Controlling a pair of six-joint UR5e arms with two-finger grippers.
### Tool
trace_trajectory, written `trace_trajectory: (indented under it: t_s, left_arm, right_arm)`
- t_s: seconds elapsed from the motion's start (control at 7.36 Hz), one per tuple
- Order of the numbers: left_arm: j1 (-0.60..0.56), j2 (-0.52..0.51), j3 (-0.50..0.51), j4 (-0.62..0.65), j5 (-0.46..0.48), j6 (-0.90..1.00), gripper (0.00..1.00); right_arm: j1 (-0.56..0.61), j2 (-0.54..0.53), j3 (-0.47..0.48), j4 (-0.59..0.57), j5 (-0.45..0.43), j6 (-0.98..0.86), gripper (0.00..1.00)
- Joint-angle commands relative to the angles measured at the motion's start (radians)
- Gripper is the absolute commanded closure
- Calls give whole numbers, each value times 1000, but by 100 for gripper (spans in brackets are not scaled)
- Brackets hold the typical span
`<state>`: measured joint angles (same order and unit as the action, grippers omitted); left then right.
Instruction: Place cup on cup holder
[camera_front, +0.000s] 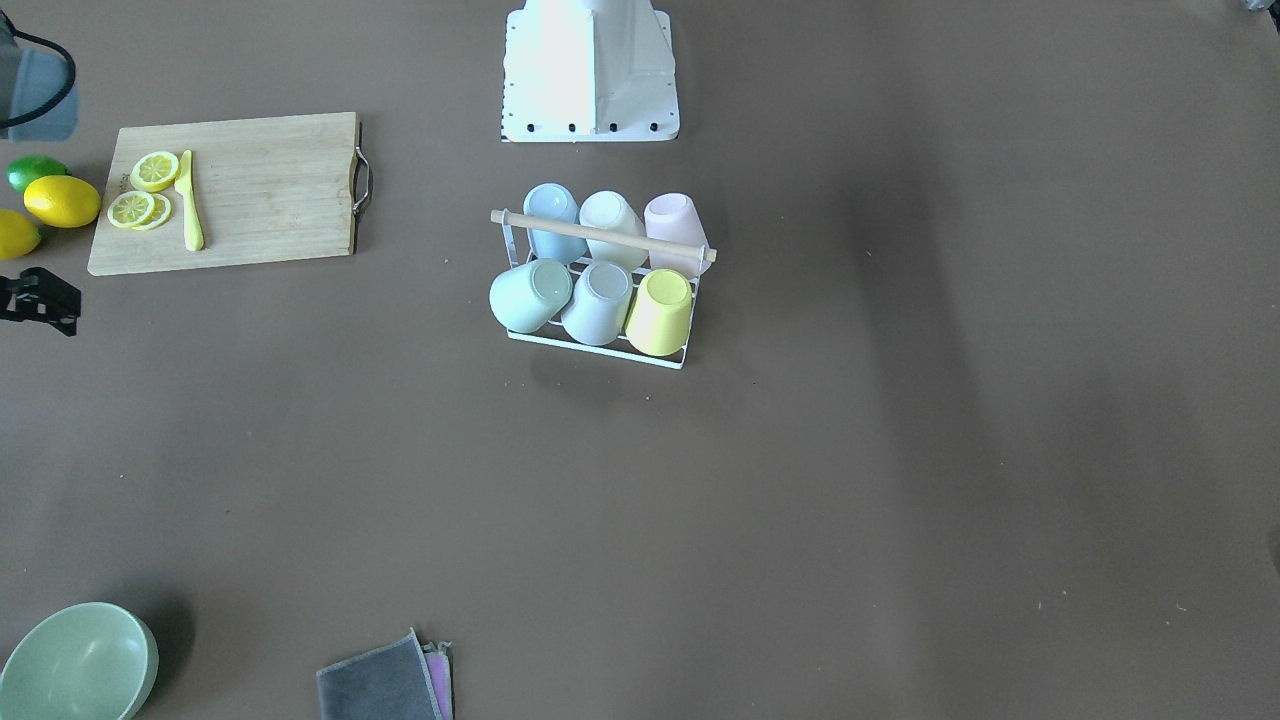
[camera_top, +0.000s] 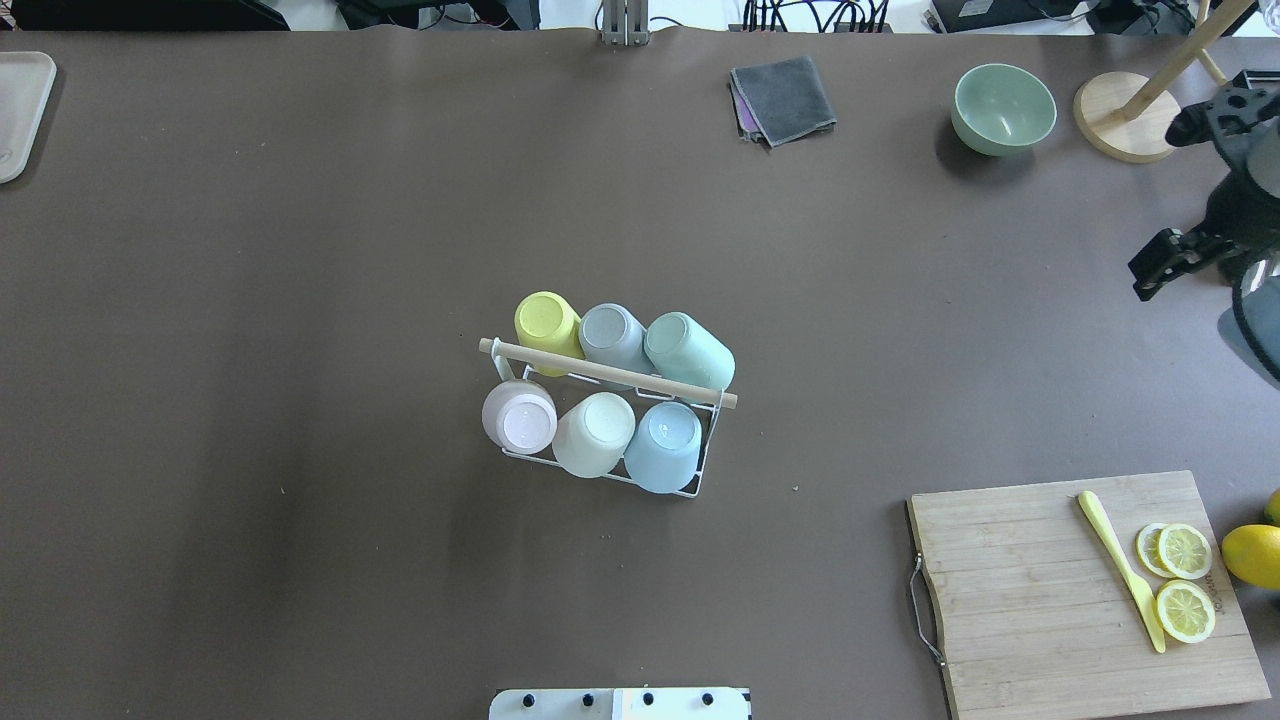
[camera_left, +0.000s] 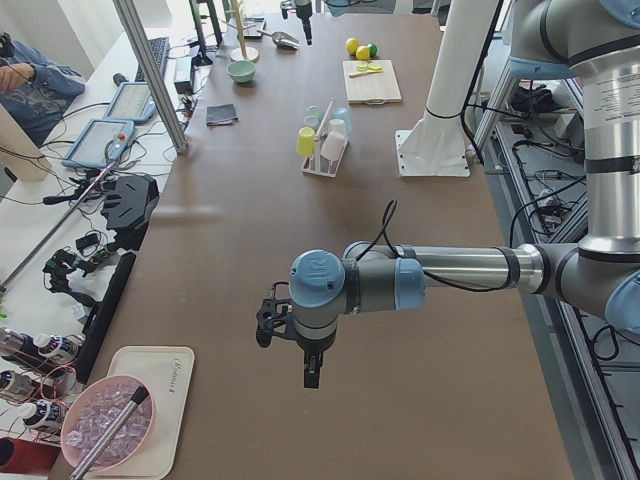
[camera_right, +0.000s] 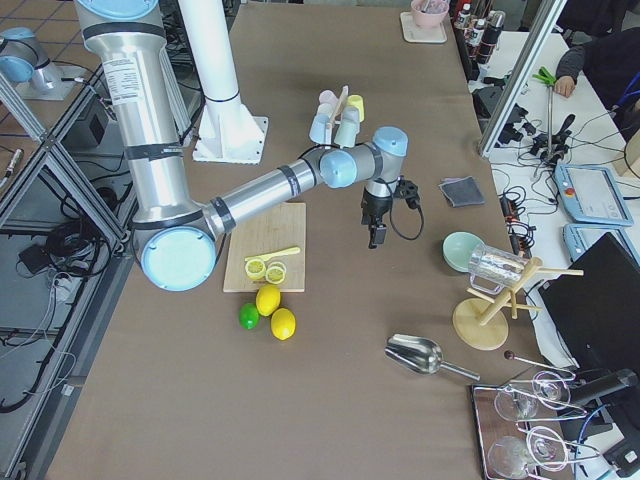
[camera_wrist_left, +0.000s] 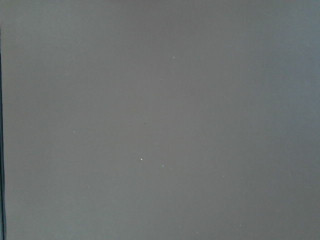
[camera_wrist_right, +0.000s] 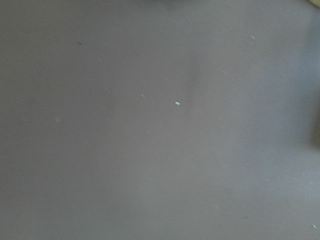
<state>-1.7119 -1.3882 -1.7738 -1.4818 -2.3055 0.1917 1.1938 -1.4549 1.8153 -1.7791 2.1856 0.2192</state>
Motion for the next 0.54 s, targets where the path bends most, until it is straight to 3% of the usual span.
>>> trace_trajectory:
  t_s: [0.0,0.27,0.41]
  left_arm:
    - [0,0,1,0,0,0,2]
    - [0,0,1,0,0,0,2]
    - [0,0,1,-2,0,0,1]
  right_arm:
    - [215,-77,-109,-19,57,-306,0]
    - [347,-87,-270,-14,141,-454,0]
    - [378,-114,-272,-14,151,-442,0]
